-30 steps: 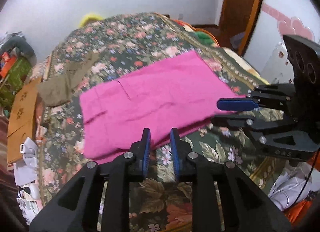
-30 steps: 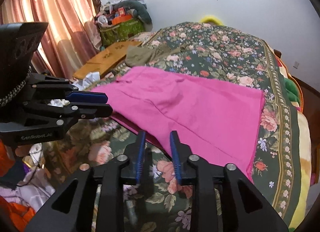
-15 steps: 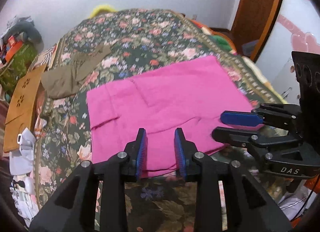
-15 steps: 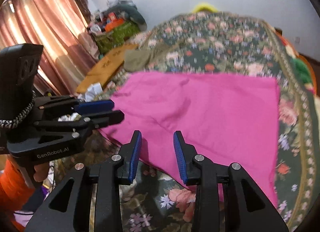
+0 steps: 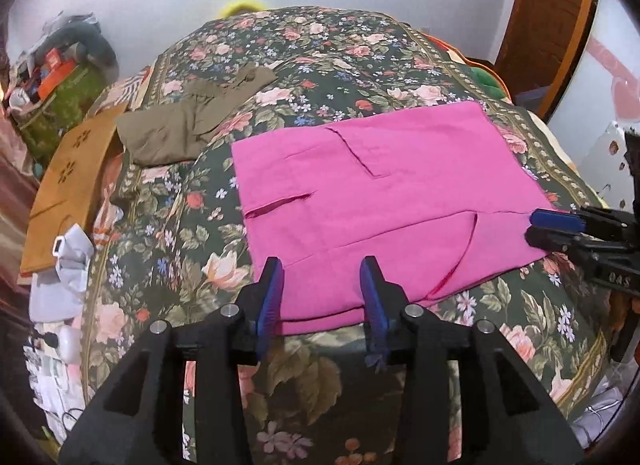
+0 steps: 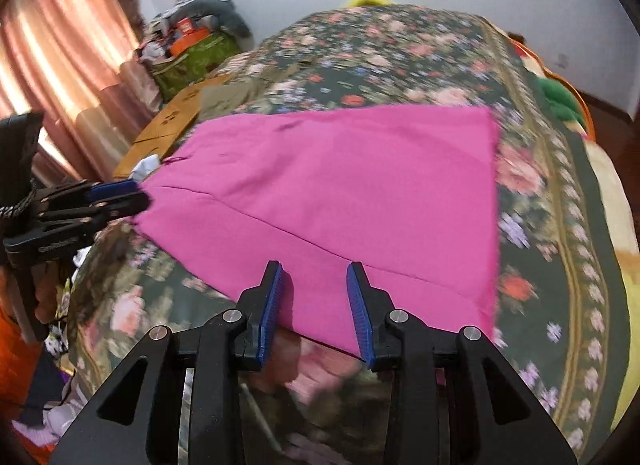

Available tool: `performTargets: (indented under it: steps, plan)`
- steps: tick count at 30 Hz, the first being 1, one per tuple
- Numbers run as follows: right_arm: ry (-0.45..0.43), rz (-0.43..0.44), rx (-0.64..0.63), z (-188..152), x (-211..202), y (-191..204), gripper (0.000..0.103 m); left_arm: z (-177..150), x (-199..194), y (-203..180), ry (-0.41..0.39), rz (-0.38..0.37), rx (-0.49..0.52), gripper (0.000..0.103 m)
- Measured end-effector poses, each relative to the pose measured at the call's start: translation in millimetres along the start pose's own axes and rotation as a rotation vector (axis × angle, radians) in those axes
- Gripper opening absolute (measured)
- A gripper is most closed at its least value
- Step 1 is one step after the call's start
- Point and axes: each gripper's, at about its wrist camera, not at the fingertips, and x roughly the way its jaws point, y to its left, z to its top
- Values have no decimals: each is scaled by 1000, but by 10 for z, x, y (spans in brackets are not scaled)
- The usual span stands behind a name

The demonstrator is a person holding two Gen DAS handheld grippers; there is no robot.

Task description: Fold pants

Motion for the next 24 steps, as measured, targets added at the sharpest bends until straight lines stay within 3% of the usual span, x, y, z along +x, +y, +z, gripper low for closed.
performTargets:
  steps: [4, 12, 24]
  plan:
    - [7, -47, 40, -97, -68, -199, 30, -31, -24, 52, 5, -21, -29, 43]
    - [10, -123, 56, -235, -207, -407, 29, -75, -68, 20, -3, 10, -19, 47]
    - [18, -147, 58, -223, -281, -471, 30, -87, -148, 76, 1, 19, -31, 51]
